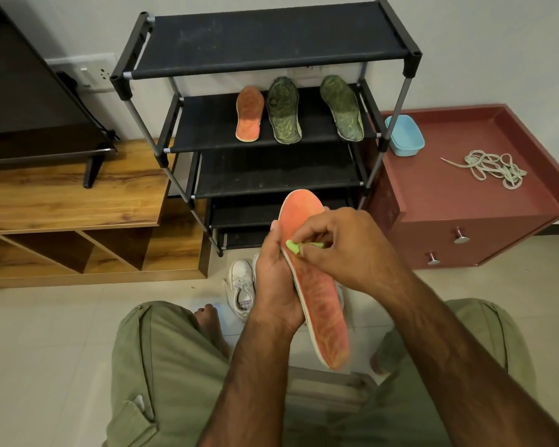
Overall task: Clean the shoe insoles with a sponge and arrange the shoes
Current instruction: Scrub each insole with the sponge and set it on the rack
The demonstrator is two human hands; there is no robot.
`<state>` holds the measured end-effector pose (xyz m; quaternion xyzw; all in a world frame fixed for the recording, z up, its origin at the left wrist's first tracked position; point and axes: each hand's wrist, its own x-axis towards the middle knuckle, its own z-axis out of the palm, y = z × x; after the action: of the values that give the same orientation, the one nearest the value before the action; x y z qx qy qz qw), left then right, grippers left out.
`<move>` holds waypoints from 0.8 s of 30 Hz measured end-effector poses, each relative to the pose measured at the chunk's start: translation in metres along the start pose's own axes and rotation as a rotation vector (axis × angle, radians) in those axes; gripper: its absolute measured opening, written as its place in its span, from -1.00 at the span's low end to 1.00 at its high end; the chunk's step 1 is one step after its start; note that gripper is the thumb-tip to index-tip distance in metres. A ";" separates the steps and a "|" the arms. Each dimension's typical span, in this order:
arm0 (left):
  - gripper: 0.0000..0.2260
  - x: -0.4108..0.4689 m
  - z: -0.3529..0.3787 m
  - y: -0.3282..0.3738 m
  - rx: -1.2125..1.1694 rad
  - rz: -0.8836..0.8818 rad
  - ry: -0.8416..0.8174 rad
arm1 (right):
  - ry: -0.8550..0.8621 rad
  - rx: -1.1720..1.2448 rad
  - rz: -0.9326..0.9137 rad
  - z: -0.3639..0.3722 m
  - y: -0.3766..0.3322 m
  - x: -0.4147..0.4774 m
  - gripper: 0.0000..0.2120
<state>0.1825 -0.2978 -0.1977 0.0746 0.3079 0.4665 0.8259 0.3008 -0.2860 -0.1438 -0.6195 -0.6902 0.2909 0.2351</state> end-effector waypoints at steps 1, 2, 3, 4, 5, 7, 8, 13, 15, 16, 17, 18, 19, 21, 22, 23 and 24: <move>-0.35 0.000 0.000 -0.001 0.012 0.005 -0.002 | 0.037 -0.022 0.015 -0.001 0.002 0.002 -0.87; -0.35 0.000 0.001 -0.002 0.029 0.009 0.003 | 0.102 -0.062 0.034 -0.003 0.003 0.003 -0.88; -0.36 0.000 0.002 -0.003 0.038 0.010 0.006 | 0.160 -0.097 0.046 -0.004 0.003 0.004 -0.88; -0.36 0.000 0.004 -0.003 0.034 0.007 0.009 | 0.173 -0.104 0.039 -0.003 0.002 0.004 -0.87; -0.35 0.000 0.004 -0.003 0.022 0.000 0.011 | 0.141 -0.084 0.020 -0.002 0.001 0.003 -0.87; -0.34 0.001 0.002 -0.001 0.010 -0.007 0.002 | -0.002 0.006 -0.002 0.000 0.000 0.002 -0.86; -0.33 0.001 0.000 -0.001 0.009 -0.007 -0.004 | -0.050 0.038 0.007 -0.001 0.001 0.002 -0.86; -0.37 -0.001 0.003 -0.003 0.050 -0.003 0.010 | 0.169 -0.094 0.063 0.002 0.005 0.005 -0.88; -0.36 -0.001 0.004 -0.002 0.031 -0.017 0.016 | 0.069 -0.063 0.013 0.005 0.004 0.003 -0.87; -0.34 -0.001 0.003 0.000 0.025 -0.014 0.011 | 0.003 -0.016 0.007 0.003 0.003 0.002 -0.87; -0.34 -0.001 0.001 0.001 0.028 -0.009 0.006 | -0.032 0.017 0.016 -0.001 0.002 0.001 -0.88; -0.34 0.001 -0.001 0.001 0.034 -0.008 -0.003 | -0.020 0.011 0.037 -0.004 0.003 0.003 -0.90; -0.35 0.001 -0.001 0.001 0.049 -0.008 -0.006 | 0.031 -0.024 0.062 -0.007 0.004 0.003 -0.92; -0.37 0.000 0.002 0.000 0.085 -0.010 0.006 | 0.163 -0.129 0.092 -0.008 0.004 0.003 -0.91; -0.37 0.000 0.002 0.000 0.083 -0.017 0.009 | 0.177 -0.131 0.077 -0.006 0.003 0.002 -0.90; -0.37 -0.001 0.003 0.000 0.059 -0.027 0.010 | 0.143 -0.090 0.048 -0.003 0.002 0.001 -0.90; -0.35 -0.001 0.004 0.001 0.037 -0.035 0.005 | 0.080 -0.030 0.017 -0.001 0.001 0.000 -0.89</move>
<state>0.1835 -0.2979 -0.1940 0.0832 0.3196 0.4462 0.8318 0.3024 -0.2860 -0.1437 -0.6397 -0.6793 0.2577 0.2507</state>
